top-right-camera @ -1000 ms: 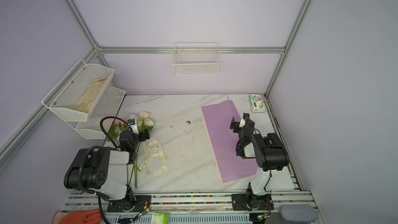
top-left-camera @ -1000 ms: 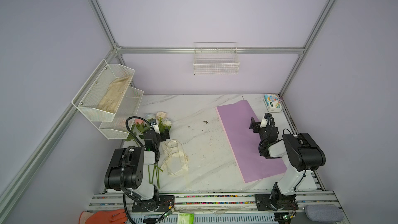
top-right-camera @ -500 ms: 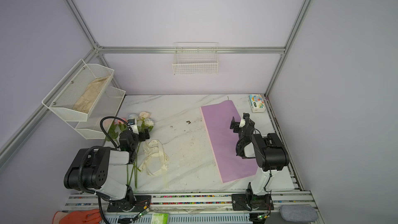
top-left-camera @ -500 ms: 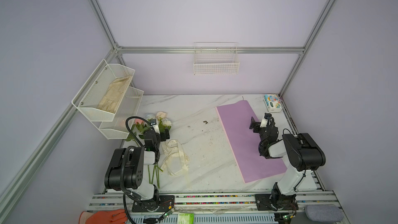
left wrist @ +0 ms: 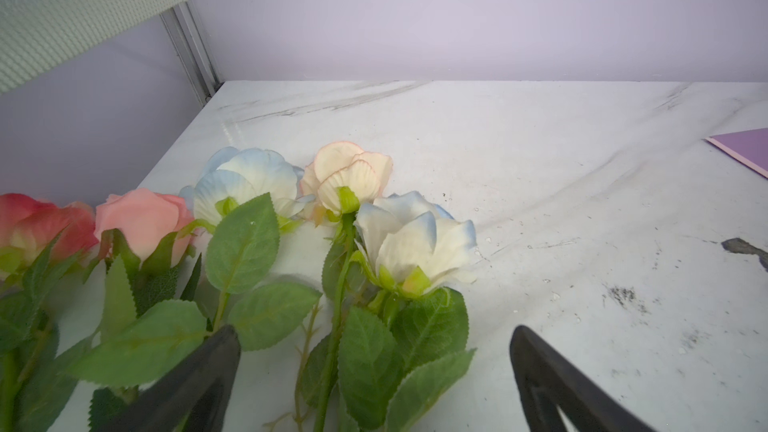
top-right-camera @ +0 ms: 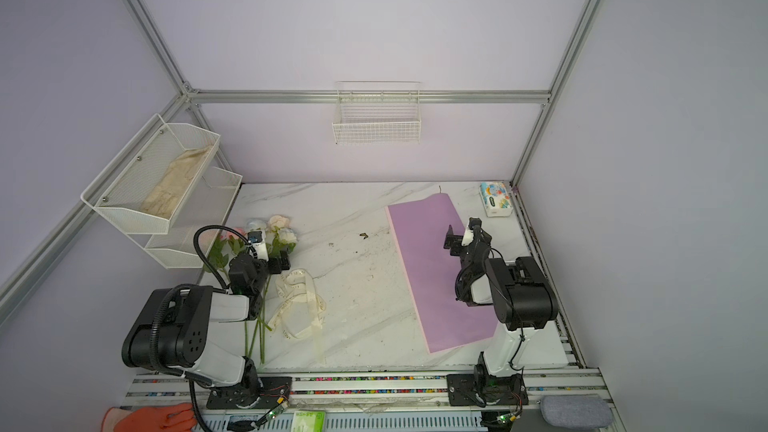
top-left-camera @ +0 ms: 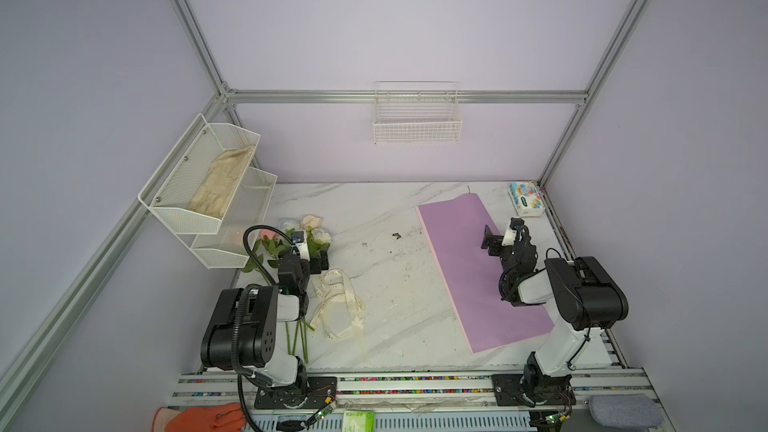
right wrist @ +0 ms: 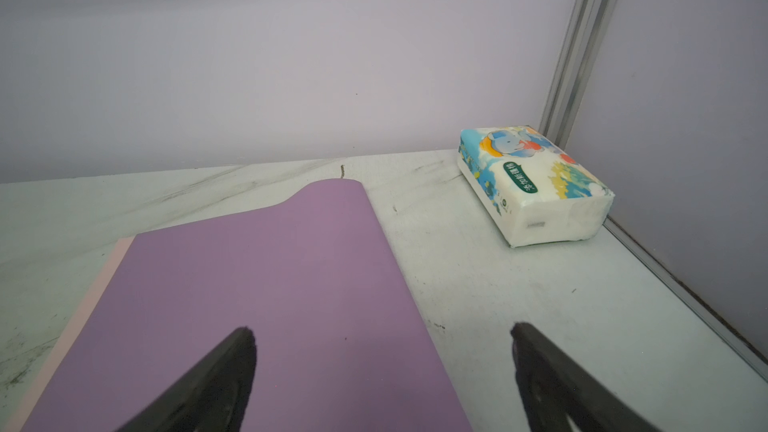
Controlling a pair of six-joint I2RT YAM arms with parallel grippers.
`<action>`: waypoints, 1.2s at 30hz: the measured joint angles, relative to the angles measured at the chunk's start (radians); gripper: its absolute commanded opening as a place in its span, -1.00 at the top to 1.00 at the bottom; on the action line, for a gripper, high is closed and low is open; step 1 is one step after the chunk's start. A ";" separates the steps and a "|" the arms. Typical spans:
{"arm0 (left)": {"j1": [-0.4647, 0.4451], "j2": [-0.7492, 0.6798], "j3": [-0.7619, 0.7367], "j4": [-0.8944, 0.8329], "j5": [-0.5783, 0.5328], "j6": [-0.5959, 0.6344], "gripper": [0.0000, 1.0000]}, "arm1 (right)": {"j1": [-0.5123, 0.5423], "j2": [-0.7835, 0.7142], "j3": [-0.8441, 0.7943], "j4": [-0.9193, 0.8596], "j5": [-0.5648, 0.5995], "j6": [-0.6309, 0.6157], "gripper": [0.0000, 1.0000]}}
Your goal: Tie the bouquet of fake flowers
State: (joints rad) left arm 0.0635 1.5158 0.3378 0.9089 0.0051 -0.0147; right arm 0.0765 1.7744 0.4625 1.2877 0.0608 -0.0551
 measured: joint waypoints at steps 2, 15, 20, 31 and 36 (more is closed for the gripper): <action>-0.007 -0.058 0.000 -0.039 0.007 0.001 -0.99 | 0.000 -0.029 0.000 -0.032 0.001 0.003 -0.95; -0.011 -0.497 0.010 -0.498 0.042 -0.297 -0.99 | -0.096 -0.250 0.266 -0.649 -0.039 0.312 -0.95; -0.013 -0.484 0.032 -0.545 0.266 -0.385 -0.99 | -0.242 -0.221 0.291 -0.809 -0.247 0.415 -0.81; -0.165 -0.406 0.064 -0.591 0.533 -0.514 -0.99 | -0.262 -0.116 0.389 -1.109 -0.439 0.403 -0.41; -0.243 -0.406 0.074 -0.665 0.531 -0.525 -0.99 | -0.248 -0.068 0.399 -1.157 -0.449 0.402 -0.33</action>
State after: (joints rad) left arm -0.1799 1.1099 0.4114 0.2443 0.5362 -0.5396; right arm -0.1719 1.7061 0.8612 0.1307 -0.3882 0.3473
